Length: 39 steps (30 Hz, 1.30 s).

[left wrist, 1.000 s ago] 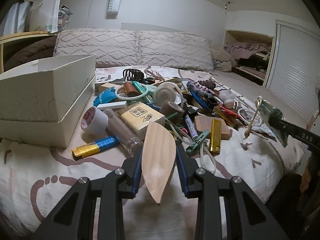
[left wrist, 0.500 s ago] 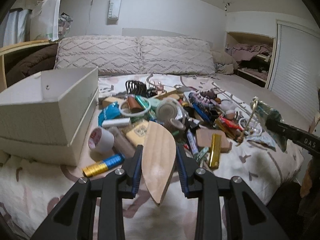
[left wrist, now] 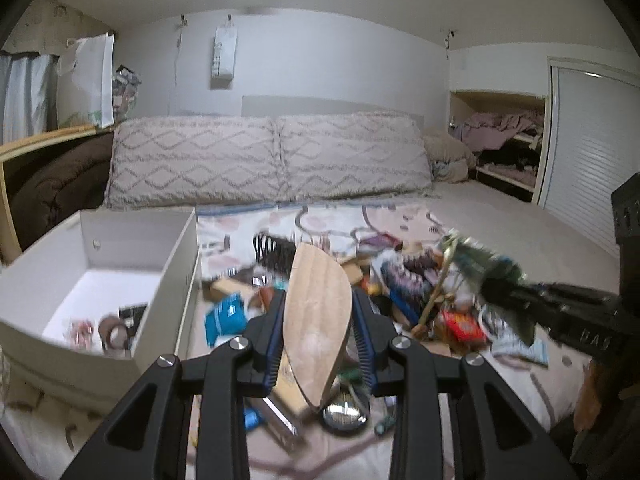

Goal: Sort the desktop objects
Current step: 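Carry the floral pouch toward the white box with the right gripper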

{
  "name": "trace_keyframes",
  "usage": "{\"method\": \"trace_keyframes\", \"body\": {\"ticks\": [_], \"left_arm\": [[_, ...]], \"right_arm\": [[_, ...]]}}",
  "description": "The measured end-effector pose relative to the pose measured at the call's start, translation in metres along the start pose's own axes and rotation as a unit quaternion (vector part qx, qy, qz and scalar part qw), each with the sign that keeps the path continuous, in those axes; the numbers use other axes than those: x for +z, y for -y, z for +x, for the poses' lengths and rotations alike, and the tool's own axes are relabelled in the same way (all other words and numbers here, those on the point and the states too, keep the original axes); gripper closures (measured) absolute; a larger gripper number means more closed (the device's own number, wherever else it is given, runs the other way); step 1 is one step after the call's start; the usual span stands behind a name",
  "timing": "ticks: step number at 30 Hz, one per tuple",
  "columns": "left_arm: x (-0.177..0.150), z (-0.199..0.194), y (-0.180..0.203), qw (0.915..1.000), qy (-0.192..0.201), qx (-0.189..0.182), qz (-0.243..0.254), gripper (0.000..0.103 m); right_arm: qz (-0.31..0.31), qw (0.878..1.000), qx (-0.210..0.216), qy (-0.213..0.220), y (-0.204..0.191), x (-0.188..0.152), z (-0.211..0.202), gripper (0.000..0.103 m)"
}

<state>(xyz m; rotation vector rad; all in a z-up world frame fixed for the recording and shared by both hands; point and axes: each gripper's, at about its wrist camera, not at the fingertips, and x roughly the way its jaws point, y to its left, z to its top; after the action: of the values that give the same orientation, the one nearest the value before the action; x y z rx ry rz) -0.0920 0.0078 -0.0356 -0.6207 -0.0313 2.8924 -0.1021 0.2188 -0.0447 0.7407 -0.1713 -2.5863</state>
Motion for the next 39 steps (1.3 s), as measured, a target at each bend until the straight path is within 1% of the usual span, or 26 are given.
{"method": "trace_keyframes", "body": {"ticks": [6, 11, 13, 15, 19, 24, 31, 36, 39], "left_arm": [[0.038, 0.013, -0.009, 0.9995, 0.028, 0.008, -0.009, 0.071], [0.059, 0.028, -0.024, 0.9991, 0.03, 0.012, -0.028, 0.071], [0.068, 0.036, -0.03, 0.999, 0.032, 0.016, -0.027, 0.071], [0.075, 0.041, -0.034, 0.9989, 0.033, 0.022, -0.024, 0.071], [0.089, 0.051, -0.05, 0.9983, 0.04, 0.023, -0.035, 0.071], [0.101, 0.057, -0.076, 0.9969, 0.051, 0.04, -0.046, 0.071], [0.111, 0.056, -0.116, 0.9931, 0.073, 0.077, -0.05, 0.071], [0.109, 0.056, -0.145, 0.9906, 0.07, 0.101, -0.059, 0.071], [0.105, 0.055, -0.161, 0.9902, 0.062, 0.106, -0.067, 0.071]], "right_arm": [[0.002, 1.0, 0.022, 0.013, -0.01, 0.041, 0.013, 0.089], [0.002, 0.999, 0.035, 0.02, -0.019, 0.073, 0.023, 0.089], [0.001, 0.999, 0.038, 0.02, -0.023, 0.085, 0.029, 0.089], [0.0, 0.999, 0.04, 0.02, -0.026, 0.094, 0.034, 0.089], [-0.002, 0.999, 0.043, 0.02, -0.033, 0.11, 0.049, 0.089], [-0.005, 0.999, 0.047, 0.019, -0.044, 0.128, 0.066, 0.089], [-0.008, 0.998, 0.059, 0.006, -0.061, 0.149, 0.099, 0.089], [-0.002, 0.997, 0.074, -0.015, -0.077, 0.154, 0.128, 0.089], [-0.001, 0.996, 0.085, -0.025, -0.089, 0.155, 0.142, 0.089]]}}
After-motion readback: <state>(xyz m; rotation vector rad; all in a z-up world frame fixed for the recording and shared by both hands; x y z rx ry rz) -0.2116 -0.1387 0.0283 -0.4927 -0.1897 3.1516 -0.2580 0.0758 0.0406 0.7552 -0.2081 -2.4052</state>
